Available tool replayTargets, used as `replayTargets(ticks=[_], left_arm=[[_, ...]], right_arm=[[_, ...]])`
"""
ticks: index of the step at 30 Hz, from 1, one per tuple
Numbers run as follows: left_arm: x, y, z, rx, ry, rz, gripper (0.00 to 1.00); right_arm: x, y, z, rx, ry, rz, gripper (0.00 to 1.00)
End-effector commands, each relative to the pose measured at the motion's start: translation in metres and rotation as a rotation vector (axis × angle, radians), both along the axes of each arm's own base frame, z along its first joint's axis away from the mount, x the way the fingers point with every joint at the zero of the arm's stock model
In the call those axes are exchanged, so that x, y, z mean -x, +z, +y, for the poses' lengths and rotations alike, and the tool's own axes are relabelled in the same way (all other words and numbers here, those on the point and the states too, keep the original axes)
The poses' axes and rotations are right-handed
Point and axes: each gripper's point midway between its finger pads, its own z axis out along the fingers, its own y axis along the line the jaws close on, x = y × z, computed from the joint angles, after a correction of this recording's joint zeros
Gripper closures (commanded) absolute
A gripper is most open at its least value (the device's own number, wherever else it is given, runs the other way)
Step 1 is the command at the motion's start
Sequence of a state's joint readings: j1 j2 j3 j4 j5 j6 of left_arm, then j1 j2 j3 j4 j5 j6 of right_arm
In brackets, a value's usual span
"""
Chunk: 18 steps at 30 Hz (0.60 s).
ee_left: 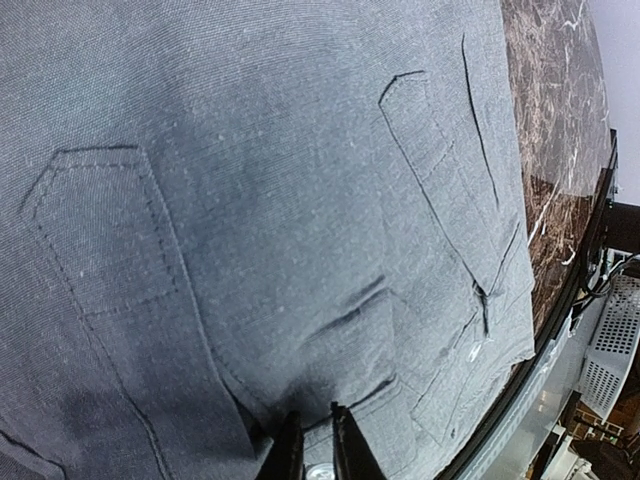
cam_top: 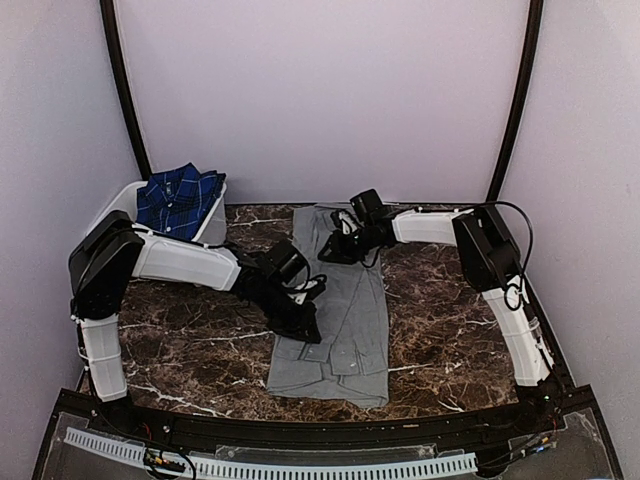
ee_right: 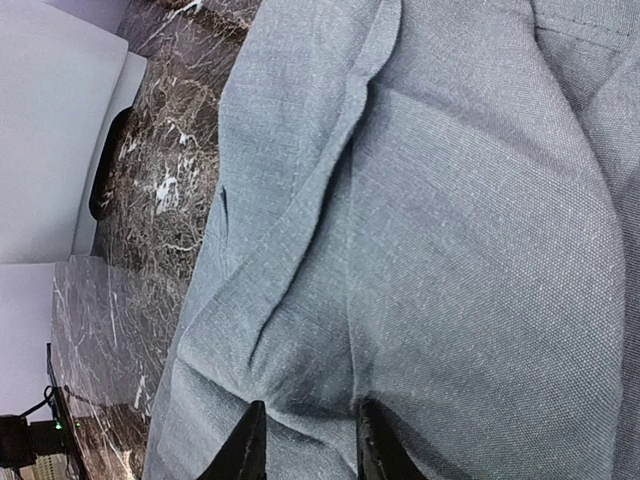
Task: Fold and stack the long sleeve shirts
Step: Move the rectangle-folded shirt to the center of the board.
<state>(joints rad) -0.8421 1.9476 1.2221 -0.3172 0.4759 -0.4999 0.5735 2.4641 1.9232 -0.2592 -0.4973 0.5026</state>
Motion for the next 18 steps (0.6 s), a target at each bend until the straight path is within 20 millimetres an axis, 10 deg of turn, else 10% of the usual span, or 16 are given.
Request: replayTargets(ticks=[1, 10, 18], left_arm=[[-0.001, 0.021, -0.005, 0.026, -0.024, -0.030, 0.90], [-0.013, 0.078, -0.005, 0.091, 0.023, -0.130, 0.86], [-0.031, 0.079, 0.040, 0.025, 0.181, -0.172, 0.83]], right_arm=[[-0.004, 0.002, -0.007, 0.037, -0.003, -0.014, 0.71], [0.010, 0.069, -0.025, 0.029, -0.019, -0.127, 0.67], [0.053, 0.085, -0.062, 0.054, -0.060, -0.141, 0.64]])
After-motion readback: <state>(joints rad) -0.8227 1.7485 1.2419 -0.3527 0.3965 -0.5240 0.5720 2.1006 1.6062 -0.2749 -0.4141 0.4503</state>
